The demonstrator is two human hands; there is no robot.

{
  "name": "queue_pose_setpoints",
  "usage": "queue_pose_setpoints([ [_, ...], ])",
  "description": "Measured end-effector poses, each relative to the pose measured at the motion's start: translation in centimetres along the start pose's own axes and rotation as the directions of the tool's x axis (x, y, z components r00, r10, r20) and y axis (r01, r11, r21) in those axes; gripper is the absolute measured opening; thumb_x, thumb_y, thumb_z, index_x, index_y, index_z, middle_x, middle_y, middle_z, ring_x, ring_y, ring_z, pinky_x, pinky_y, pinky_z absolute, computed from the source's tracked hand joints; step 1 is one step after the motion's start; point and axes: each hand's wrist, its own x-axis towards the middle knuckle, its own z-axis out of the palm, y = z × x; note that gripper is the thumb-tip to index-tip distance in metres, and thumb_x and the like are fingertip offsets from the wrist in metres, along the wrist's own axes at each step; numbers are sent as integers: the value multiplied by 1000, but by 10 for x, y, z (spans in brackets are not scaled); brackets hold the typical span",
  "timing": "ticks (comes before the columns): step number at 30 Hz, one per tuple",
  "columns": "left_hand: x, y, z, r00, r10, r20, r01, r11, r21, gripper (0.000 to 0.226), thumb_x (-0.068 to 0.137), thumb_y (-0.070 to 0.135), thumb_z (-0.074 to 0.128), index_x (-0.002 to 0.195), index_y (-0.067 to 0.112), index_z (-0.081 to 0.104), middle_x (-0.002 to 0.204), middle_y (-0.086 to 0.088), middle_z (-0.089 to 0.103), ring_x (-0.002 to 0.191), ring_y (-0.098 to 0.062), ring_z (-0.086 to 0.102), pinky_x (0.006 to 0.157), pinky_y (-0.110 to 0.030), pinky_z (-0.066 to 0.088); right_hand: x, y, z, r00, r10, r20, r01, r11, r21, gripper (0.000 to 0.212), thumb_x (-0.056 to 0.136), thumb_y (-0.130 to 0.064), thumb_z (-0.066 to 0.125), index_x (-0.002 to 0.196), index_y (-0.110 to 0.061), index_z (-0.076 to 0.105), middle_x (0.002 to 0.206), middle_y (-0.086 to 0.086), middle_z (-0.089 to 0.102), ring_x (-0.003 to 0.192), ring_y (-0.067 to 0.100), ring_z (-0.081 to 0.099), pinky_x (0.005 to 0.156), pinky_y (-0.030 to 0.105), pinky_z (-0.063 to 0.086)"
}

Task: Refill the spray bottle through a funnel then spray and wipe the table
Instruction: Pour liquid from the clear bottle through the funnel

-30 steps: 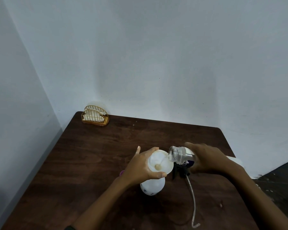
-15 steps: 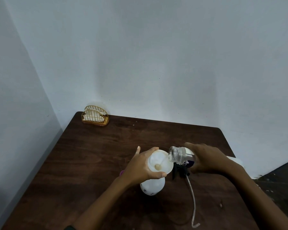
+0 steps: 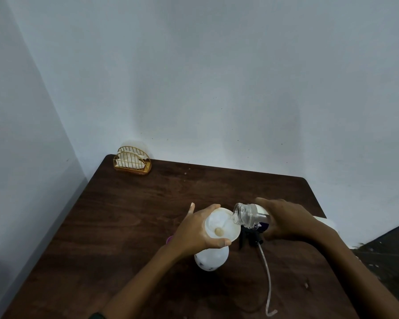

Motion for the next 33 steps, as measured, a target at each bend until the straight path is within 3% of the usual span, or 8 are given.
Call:
queue_pose_setpoints([
  [8, 0, 0, 0, 1000, 0, -6, 0, 1000, 5, 99, 57, 75, 53, 142, 27, 35, 138, 13, 49, 126, -1, 44, 113, -27, -13, 0, -1, -1, 1000, 10, 4, -10, 1000, 0, 53, 65, -36, 71, 111, -27, 47, 94, -7, 62, 84, 17, 58, 68, 33, 49],
  [13, -1, 1, -1, 1000, 0, -9, 0, 1000, -13, 100, 56, 73, 55, 142, 26, 35, 140, 12, 48, 127, -1, 44, 115, -29, -12, 0, 0, 0, 1000, 10, -8, -10, 1000, -7, 46, 64, -36, 70, 102, -27, 46, 85, -8, 59, 77, 15, 56, 57, 27, 42],
  [24, 0, -3, 0, 1000, 1, -6, -1, 1000, -6, 101, 56, 74, 55, 143, 27, 33, 140, 12, 48, 127, -1, 43, 117, -32, -11, -2, -1, -2, 1000, -4, -26, 6, 998, 60, 41, 65, -32, 69, 99, -28, 47, 84, -7, 59, 72, 14, 55, 57, 26, 43],
  [29, -1, -7, -1, 999, -40, 29, 40, 999, 3, 107, 54, 79, 55, 146, 32, 26, 145, 16, 41, 133, -1, 37, 117, -44, -12, 0, 4, 6, 1000, -19, -19, 24, 951, 309, 44, 63, -29, 75, 100, -26, 51, 82, -6, 61, 69, 13, 57, 59, 31, 49],
  [33, -5, -5, -4, 994, -88, 72, 87, 996, 11, 116, 53, 81, 55, 149, 36, 8, 149, 12, 36, 139, -7, 28, 114, -47, -14, 0, 9, 17, 995, -69, -75, 101, 760, 642, 50, 62, -19, 84, 104, -27, 58, 94, -9, 69, 85, 5, 65, 72, 20, 53],
])
